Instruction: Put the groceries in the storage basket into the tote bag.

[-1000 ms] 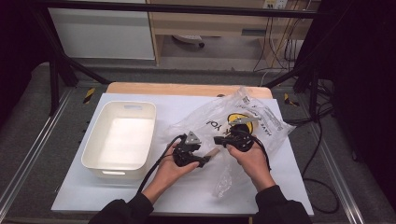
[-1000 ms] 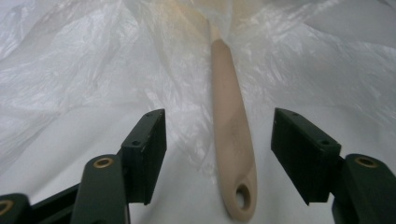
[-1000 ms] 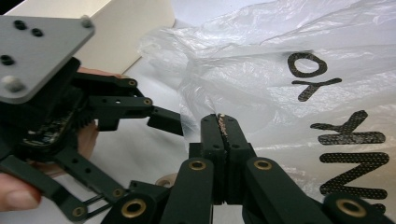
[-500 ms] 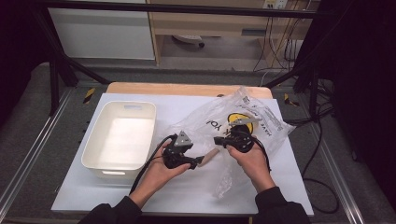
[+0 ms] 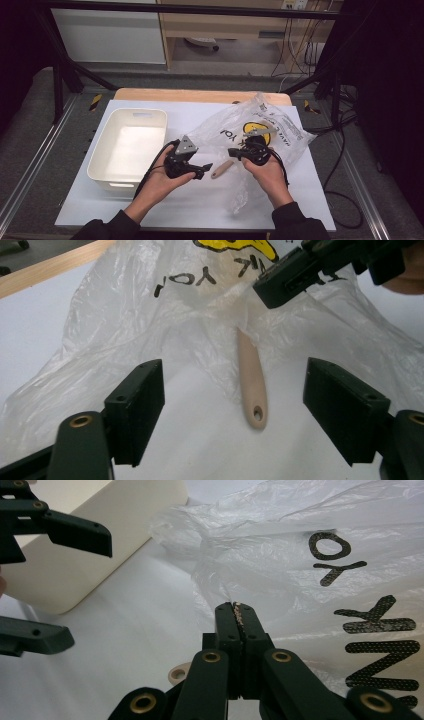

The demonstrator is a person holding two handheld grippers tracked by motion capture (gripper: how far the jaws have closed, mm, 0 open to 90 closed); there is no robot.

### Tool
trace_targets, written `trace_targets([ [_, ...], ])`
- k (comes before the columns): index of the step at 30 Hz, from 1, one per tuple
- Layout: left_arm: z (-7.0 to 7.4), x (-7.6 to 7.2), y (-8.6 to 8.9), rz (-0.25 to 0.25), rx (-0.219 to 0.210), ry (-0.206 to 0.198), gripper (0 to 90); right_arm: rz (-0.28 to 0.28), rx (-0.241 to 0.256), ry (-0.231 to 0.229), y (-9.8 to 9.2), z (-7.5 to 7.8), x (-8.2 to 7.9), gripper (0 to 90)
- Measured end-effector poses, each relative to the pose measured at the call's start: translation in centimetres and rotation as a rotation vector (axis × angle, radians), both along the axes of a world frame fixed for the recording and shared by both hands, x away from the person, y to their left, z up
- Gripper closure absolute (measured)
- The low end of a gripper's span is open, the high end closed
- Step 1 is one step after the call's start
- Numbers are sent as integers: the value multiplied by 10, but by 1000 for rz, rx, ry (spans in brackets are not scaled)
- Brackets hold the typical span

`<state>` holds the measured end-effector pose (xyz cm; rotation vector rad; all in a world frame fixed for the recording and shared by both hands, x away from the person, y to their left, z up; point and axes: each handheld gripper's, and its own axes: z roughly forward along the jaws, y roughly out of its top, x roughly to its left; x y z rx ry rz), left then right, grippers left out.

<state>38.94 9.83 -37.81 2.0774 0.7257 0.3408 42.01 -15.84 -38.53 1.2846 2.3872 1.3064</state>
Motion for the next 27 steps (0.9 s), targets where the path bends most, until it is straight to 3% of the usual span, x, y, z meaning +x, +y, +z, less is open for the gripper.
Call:
trace_targets([
  [13, 17, 9, 14, 68, -18, -41, 190, 4, -28, -4, 4, -6, -3, 900],
  [19, 19, 12, 21, 91, -12, -62, 173, -7, -68, -36, 10, -4, -11, 672],
  [27, 24, 16, 26, 107, -22, -81, 150, -26, -57, -95, 10, 3, -19, 411],
])
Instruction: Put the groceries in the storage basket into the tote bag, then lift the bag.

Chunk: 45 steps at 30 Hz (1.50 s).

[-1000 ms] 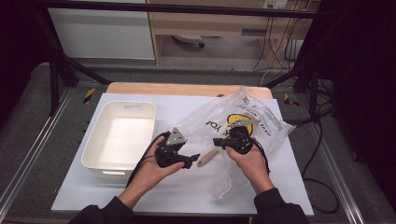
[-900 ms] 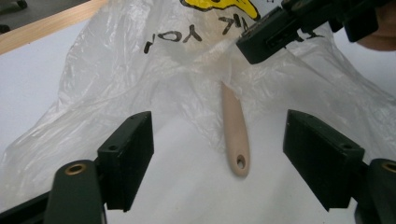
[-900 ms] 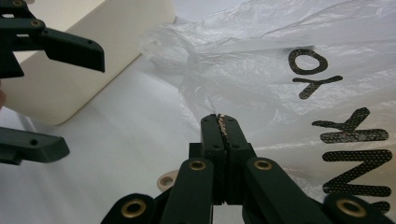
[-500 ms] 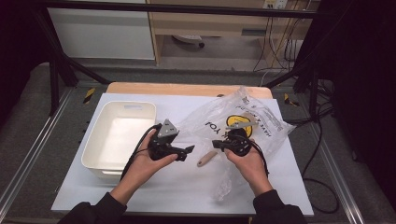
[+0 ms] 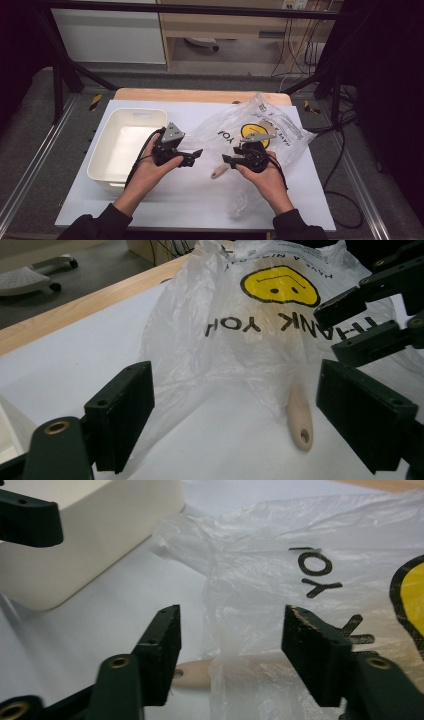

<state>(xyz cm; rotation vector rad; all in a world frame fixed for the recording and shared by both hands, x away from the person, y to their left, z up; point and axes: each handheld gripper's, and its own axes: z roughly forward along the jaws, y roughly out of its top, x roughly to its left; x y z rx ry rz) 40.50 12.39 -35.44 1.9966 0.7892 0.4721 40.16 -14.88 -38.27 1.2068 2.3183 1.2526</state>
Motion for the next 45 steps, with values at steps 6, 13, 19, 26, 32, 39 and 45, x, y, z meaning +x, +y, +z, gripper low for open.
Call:
trace_targets([
  [6, 6, 6, 0, 32, -2, -14, 149, -37, -11, -68, -3, 10, -12, 188],
  [13, 6, 12, -1, 66, -13, -16, 138, -59, -18, -105, -12, 17, -29, 89],
  [19, -1, 19, -4, 94, 19, -12, 138, -93, -16, -123, -22, 17, -43, 56],
  [26, -14, 28, -15, 136, 50, 10, 147, -123, -22, -111, -30, 3, -59, 42],
  [32, -21, 28, -20, 146, 50, 25, 147, -149, -57, -83, -27, -15, -74, 46],
  [39, -17, 25, -21, 144, 34, 13, 154, -164, -108, -61, -23, -30, -78, 46],
  [45, -15, 23, -20, 132, 35, 8, 122, -163, -139, 0, -18, -48, -76, 45],
])
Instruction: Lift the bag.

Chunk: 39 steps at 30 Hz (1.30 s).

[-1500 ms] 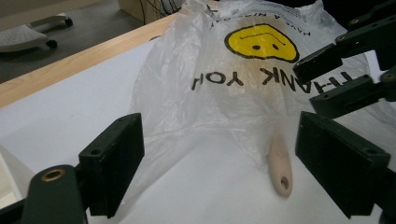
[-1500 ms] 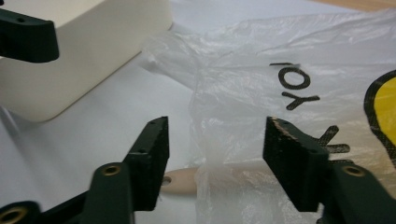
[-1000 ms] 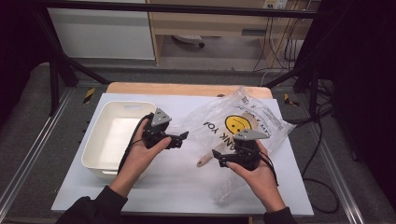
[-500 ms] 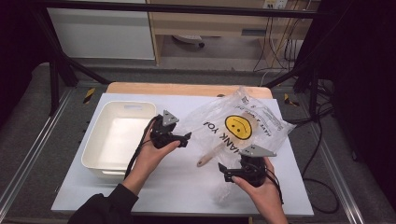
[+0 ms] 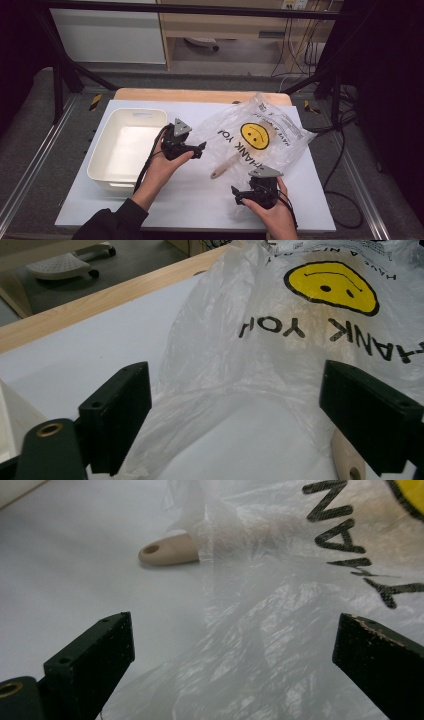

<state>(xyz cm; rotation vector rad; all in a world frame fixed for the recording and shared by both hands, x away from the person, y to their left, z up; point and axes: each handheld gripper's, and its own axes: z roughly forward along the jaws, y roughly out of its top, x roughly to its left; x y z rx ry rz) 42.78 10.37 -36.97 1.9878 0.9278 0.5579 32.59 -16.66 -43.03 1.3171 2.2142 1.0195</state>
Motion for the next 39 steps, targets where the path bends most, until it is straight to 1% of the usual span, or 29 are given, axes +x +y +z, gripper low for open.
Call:
trace_targets([
  [2, 0, 0, 0, -10, -9, 3, 112, 4, -8, 20, 2, -5, -1, 44],
  [3, 0, -1, 0, -15, -11, 3, 98, 9, -21, 29, 4, -8, -1, 43],
  [6, 1, -2, 0, -14, -17, -3, 61, 24, -40, 64, 7, -14, 0, 43],
  [10, 1, -2, 2, -14, -20, -2, 61, 28, -73, 81, 10, -20, 2, 61],
  [12, 1, -1, 3, -16, -20, 1, 63, 21, -85, 94, 9, -22, 2, 89],
  [14, 1, -1, 3, -12, -22, 1, 64, 18, -105, 94, 9, -24, 2, 112],
  [17, 1, -1, 5, -7, -23, 1, 67, 17, -109, 80, 7, -23, 0, 206],
  [20, 1, -1, 7, -4, -26, 4, 71, 19, -102, 63, 1, -22, -2, 353],
  [23, 1, 0, 8, 1, -26, 2, 74, 28, -94, 64, -4, -20, -3, 471],
  [26, 3, 0, 9, 6, -32, -3, 79, 37, -105, 70, -7, -18, -2, 596],
  [29, 5, 2, 11, 10, -34, -5, 83, 31, -119, 73, -10, -16, -1, 756],
  [31, 5, 2, 11, 11, -35, -4, 87, 19, -115, 84, -13, -15, 1, 856],
  [32, 5, 2, 11, 12, -36, -4, 88, 16, -113, 91, -15, -15, 2, 880],
  [34, 4, 2, 11, 12, -33, -1, 89, 12, -110, 108, -20, -13, 2, 892],
  [35, 4, 2, 11, 13, -30, 2, 90, 11, -110, 110, -22, -12, 1, 893],
  [37, 3, 2, 10, 15, -29, 4, 92, 3, -90, 114, -28, -9, -1, 896],
  [39, 2, 2, 8, 16, -22, 7, 95, -4, -95, 109, -35, -6, -4, 897],
])
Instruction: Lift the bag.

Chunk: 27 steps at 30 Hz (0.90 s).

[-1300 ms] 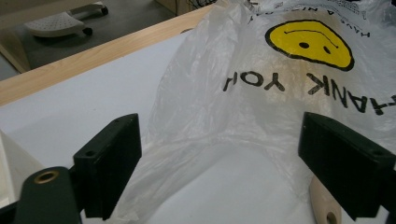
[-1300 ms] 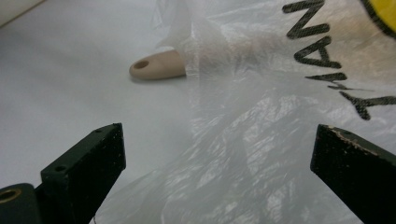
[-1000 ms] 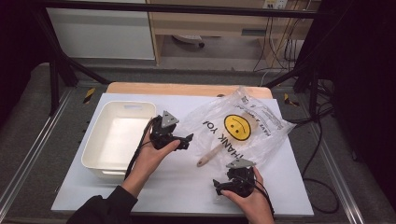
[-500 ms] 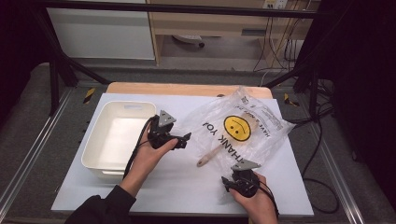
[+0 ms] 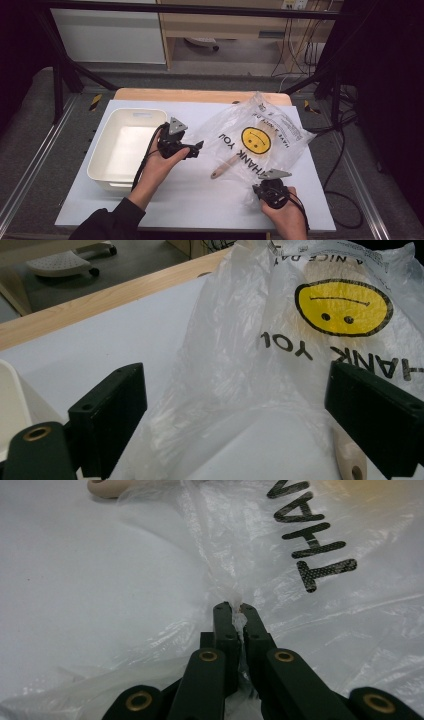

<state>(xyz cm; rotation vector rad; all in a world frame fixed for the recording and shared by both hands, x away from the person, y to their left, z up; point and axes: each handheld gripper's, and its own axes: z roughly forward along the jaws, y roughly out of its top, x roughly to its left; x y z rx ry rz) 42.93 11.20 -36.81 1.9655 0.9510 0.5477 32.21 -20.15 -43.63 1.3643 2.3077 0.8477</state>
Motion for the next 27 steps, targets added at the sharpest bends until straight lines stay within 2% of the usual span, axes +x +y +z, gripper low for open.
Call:
trace_targets([
  [2, -1, 0, -1, -9, 12, 2, 103, -10, 9, -1, -8, 1, -2, 897],
  [7, -9, 0, -7, -11, 11, 20, 103, -49, 5, -14, -29, 4, -5, 897],
  [12, -22, 2, -20, -17, 44, 41, 108, -83, 23, -22, -45, 5, -5, 897],
  [16, -36, 11, -27, -3, 54, 70, 116, -67, 25, -15, -43, 3, -5, 896],
  [18, -42, 15, -29, 1, 71, 71, 128, -56, 30, -15, -41, 2, -4, 897],
  [27, -73, 27, -28, 46, 92, 120, 150, -34, 36, -19, -38, 1, -2, 896],
])
